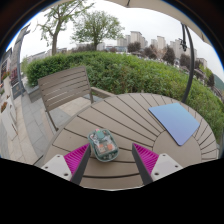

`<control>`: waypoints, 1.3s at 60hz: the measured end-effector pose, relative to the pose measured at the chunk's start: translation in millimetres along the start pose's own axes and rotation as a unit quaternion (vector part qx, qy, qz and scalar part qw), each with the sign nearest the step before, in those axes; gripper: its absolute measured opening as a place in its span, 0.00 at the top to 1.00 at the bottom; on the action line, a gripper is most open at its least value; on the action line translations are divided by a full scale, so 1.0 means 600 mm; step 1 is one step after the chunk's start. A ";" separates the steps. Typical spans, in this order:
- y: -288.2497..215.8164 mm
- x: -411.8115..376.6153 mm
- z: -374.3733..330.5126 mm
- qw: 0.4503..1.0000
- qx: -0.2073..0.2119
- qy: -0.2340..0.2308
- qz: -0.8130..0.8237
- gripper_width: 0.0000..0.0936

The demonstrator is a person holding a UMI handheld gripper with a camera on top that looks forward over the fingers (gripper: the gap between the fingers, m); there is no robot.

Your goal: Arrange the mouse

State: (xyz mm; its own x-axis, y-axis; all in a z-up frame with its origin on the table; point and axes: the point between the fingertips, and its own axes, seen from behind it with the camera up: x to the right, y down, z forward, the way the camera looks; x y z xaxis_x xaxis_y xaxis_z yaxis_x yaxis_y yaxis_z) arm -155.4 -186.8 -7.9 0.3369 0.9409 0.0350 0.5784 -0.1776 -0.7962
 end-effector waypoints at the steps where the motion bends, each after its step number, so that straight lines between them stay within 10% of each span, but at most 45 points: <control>1: -0.002 0.002 0.008 1.000 0.001 0.003 0.000 0.08; 21: -0.039 0.008 0.067 1.000 0.001 0.008 -0.003 0.11; 27: -0.036 -0.014 0.068 1.000 -0.005 -0.016 0.010 0.53; 33: -0.034 -0.012 0.061 1.000 -0.013 -0.014 -0.007 0.60; 60: -0.272 0.316 0.031 0.997 0.069 0.020 -0.005 0.60; 78: -0.148 0.519 0.193 0.999 -0.023 0.025 0.007 0.56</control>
State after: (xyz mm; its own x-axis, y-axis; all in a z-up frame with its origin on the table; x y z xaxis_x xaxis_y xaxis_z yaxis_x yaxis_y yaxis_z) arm -188.0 155.1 3.8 0.3823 0.9224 0.0548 0.6062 -0.2055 -0.7683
